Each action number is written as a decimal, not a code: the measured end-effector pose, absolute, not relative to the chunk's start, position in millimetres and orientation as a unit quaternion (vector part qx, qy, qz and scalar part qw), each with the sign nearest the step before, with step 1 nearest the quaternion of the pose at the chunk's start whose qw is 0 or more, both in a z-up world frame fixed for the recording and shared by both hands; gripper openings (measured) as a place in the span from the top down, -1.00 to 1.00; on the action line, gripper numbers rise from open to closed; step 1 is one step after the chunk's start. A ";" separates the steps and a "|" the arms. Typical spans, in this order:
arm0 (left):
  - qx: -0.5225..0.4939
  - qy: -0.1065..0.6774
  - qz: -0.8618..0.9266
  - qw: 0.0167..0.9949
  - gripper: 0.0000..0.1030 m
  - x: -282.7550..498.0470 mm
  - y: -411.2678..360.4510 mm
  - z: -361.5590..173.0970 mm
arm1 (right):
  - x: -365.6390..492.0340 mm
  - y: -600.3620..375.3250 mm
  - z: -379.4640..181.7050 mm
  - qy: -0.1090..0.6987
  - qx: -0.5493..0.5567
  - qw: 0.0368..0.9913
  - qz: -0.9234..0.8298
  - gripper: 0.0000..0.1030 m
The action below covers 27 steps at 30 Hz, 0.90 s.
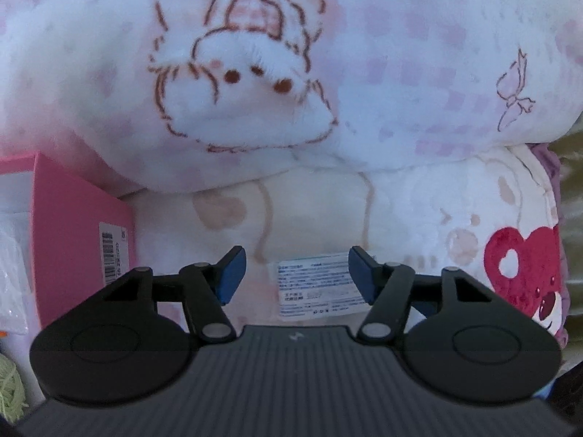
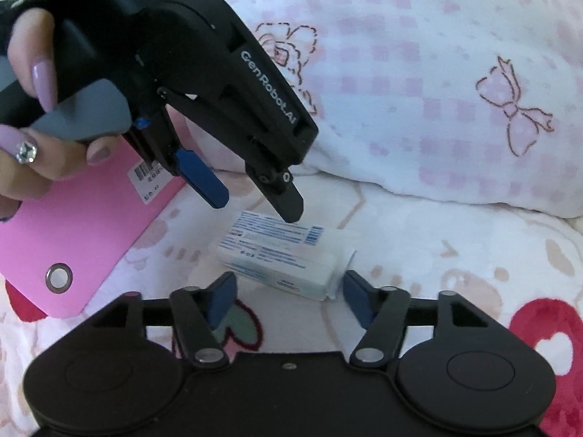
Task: Organize objects
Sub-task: 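Close the left gripper on the white packet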
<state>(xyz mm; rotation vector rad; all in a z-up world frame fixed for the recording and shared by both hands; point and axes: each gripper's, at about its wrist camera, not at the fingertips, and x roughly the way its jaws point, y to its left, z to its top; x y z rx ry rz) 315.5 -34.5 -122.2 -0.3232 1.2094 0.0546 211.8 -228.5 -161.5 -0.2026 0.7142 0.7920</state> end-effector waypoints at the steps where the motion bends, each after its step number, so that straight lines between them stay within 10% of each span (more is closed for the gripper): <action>1: -0.153 0.569 0.022 0.808 -0.15 315.4 -36.3 -126.7 | 209.0 -226.7 -162.7 0.337 -0.101 0.858 0.375 -0.40; 14: -0.238 0.574 0.028 0.783 0.10 298.8 -35.2 -137.8 | 238.9 -211.0 -173.4 0.335 -0.094 0.871 0.348 -0.76; 27: -0.202 0.536 0.019 0.819 0.29 268.8 -46.1 -124.1 | 236.8 -232.3 -166.1 0.338 -0.058 0.880 0.328 -0.61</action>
